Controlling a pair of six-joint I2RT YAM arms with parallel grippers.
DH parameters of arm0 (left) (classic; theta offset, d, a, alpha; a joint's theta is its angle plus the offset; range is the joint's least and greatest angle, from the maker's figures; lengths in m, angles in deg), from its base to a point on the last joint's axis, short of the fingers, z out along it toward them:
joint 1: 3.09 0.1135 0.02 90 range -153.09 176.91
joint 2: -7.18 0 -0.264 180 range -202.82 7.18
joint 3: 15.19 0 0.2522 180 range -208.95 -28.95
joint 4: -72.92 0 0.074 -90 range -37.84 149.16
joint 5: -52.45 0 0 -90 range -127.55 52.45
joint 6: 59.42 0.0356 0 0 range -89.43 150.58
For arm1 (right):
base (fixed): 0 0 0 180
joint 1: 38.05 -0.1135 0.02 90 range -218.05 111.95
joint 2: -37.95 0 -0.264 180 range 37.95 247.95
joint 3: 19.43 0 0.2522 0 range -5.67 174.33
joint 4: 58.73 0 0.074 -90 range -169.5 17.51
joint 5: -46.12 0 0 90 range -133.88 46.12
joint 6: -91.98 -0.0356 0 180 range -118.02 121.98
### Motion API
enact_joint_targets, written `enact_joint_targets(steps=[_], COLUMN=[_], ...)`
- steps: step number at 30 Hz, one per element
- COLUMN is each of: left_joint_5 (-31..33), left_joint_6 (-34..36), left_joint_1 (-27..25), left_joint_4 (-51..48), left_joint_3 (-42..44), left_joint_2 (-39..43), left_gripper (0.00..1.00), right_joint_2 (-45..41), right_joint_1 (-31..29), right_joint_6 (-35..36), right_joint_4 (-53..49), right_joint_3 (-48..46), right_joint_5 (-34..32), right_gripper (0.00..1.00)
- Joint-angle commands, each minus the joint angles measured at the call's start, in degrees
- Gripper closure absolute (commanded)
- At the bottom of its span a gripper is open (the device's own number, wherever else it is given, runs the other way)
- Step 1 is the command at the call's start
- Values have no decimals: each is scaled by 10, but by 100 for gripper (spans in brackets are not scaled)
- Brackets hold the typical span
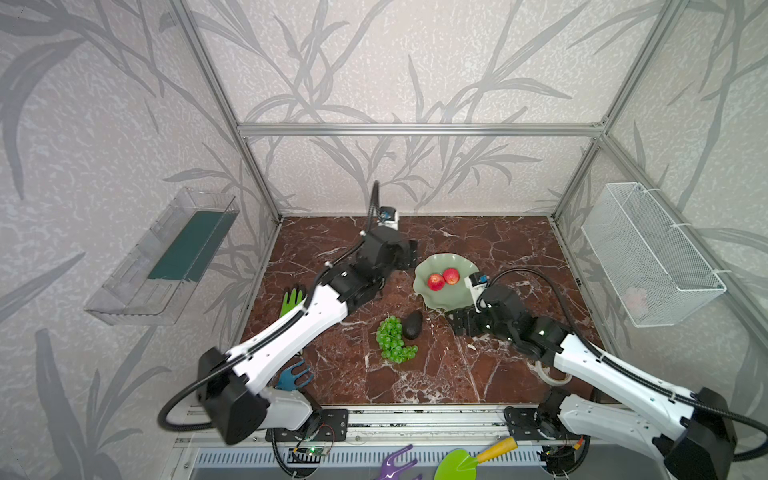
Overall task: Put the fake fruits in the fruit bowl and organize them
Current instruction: 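Withdraw the left gripper while the right gripper grasps the dark avocado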
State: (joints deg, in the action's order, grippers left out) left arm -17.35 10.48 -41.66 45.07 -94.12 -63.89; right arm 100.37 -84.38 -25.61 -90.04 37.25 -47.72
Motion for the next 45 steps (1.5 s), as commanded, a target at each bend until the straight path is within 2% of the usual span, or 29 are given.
enact_joint_targets(steps=[1, 3, 6, 14, 25, 36, 40, 45], left_joint_5=[52, 66, 75, 95, 58, 67, 67, 64], left_joint_6=[-52, -90, -108, -111, -101, -90, -89, -93], left_joint_1=[26, 37, 40, 43, 45, 46, 46, 46], left_joint_4=[22, 13, -8, -92, -101, -126, -130, -136], left_joint_3=[138, 212, 282, 326, 329, 323, 324, 325], left_joint_2=[97, 178, 271, 396, 401, 413, 419, 420], left_gripper=[11, 10, 9, 5, 3, 3, 3, 3], right_joint_2=[58, 102, 147, 228, 308, 378, 400, 407], right_joint_1=[-47, -76, -89, -93, -93, -97, -97, -97], right_joint_6=[-46, -66, -108, -165, -207, -242, -244, -244], right_joint_4=[15, 13, 27, 64, 107, 113, 118, 121], right_joint_3=[42, 67, 83, 105, 133, 144, 146, 143], right_joint_5=[-41, -55, -60, -59, -60, -64, -64, -67], right_gripper=[8, 8, 8, 8, 10, 13, 16, 26])
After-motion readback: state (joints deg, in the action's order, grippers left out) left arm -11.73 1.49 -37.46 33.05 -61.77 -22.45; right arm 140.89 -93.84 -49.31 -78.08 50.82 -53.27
